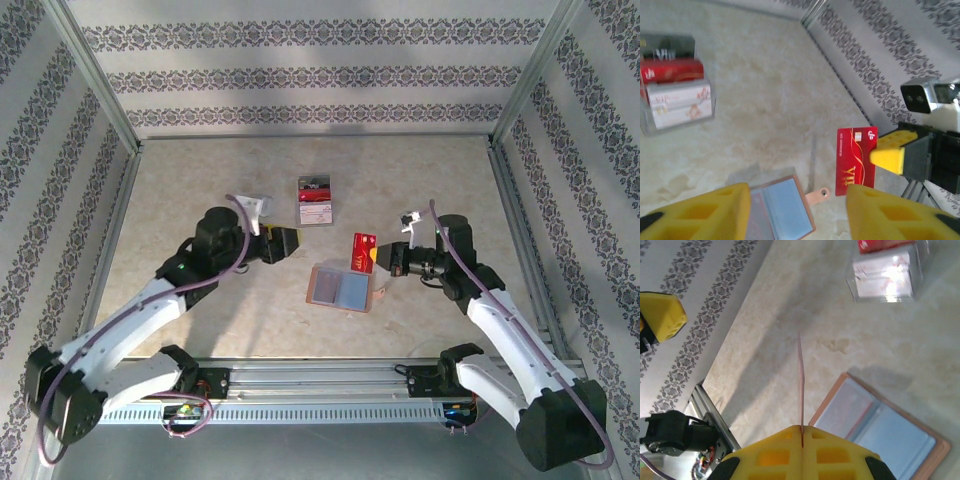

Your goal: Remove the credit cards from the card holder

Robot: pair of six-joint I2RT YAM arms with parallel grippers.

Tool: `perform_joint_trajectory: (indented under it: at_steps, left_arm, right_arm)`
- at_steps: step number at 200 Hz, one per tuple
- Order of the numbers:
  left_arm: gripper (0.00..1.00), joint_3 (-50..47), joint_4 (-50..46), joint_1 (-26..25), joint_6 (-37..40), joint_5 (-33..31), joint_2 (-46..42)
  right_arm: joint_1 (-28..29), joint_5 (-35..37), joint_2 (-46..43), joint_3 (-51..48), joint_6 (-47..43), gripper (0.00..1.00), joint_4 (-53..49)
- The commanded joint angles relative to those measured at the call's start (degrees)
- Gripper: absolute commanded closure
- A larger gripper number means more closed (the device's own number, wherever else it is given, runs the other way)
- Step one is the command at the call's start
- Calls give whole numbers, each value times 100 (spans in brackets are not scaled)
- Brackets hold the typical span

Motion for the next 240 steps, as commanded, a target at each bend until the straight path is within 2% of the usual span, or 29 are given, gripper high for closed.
perform_joint_trajectory:
  at_steps: [1, 45, 66, 83, 102, 122, 156, 186, 240]
  left_arm:
    - [39, -135, -193, 65, 1017, 7, -593]
    - [30, 117, -483, 77, 2092, 388, -1329]
    - [26, 268, -658, 79, 2540, 715, -1446]
    - [17, 392, -776, 78, 2918, 1005, -1504]
    - [11, 711, -1236, 78, 3633, 1434, -1468]
    - [8, 1018, -1614, 78, 4353, 1393, -1406]
    - [7, 1405, -2093, 78, 5093, 1539, -1019]
    - [8, 1569, -2320, 77, 5521, 1886, -642]
    - [11, 1655, -2296, 68, 5696, 2274, -219]
  right_arm:
    - [19, -217, 14, 540, -1098, 100, -498]
    - [244, -242, 271, 1480, -2321, 100, -1139]
    - [464, -85, 380, 1921, -3040, 100, -1571]
    - [605, 50, 436, 2181, -3517, 100, -1805]
    - [712, 3, 523, 2390, -3962, 100, -1958]
    - [843, 152, 694, 2691, -4486, 100, -2320]
    - [1218, 909, 1033, 3274, -5302, 100, -3085]
    - [1565, 1440, 1125, 3413, -5854, 100, -3245]
    - [2162, 1723, 1267, 3631, -6598, 100, -3360]
